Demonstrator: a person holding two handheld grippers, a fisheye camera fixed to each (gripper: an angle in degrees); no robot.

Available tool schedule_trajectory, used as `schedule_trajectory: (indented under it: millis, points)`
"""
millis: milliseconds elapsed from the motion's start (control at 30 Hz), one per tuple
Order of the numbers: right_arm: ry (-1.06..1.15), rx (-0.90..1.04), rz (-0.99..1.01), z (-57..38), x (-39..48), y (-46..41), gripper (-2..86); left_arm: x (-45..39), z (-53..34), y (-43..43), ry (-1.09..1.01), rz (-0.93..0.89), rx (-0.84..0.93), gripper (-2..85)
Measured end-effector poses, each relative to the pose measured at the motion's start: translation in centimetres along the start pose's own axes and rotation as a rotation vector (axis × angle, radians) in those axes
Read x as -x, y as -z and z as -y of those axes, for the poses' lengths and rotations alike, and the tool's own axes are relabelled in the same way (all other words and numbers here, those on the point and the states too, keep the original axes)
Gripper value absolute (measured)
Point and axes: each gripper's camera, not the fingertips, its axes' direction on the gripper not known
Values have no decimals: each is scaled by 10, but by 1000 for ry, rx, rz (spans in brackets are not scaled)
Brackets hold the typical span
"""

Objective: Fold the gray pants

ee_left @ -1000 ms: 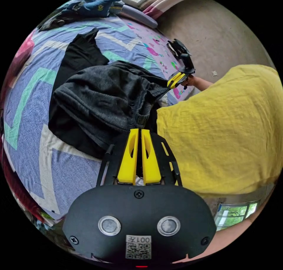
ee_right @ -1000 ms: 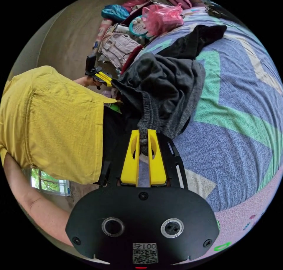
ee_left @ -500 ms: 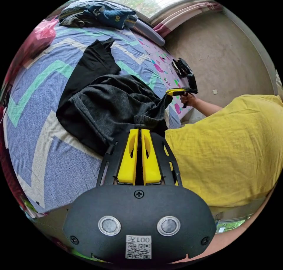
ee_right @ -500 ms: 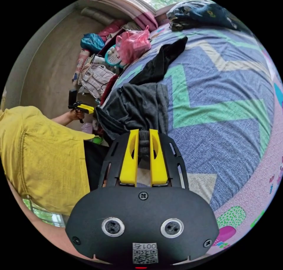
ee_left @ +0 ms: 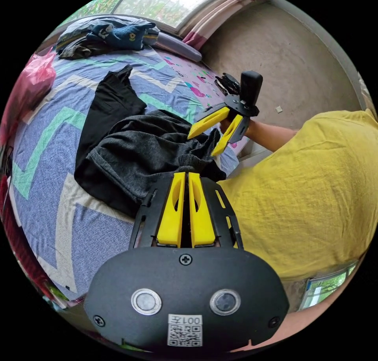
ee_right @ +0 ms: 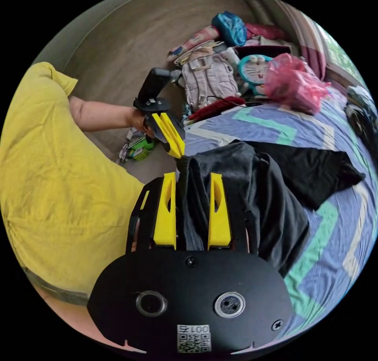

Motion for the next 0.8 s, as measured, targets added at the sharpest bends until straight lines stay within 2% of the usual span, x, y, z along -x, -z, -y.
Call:
schedule_trajectory:
  millis: [133, 267, 433, 533, 600, 800]
  points:
    - [58, 85, 108, 16, -10, -25, 125, -11, -7, -5, -68, 20, 45, -14]
    - [101, 165, 142, 23, -15, -41, 80, -17, -14, -5, -99, 13, 32, -14]
    - [96, 114, 142, 18, -20, -24, 41, -24, -22, -2, -112, 14, -42, -5]
    - [103, 106, 115, 15, -19, -12, 35, -33, -21, -4, -151, 51, -56, 31]
    - [119, 103, 83, 15, -16, -3, 32, -40, -17, -11, -193, 77, -16, 60]
    - [172, 100, 50, 20, -12, 22, 31, -69, -3, -48, -392, 199, 116, 68]
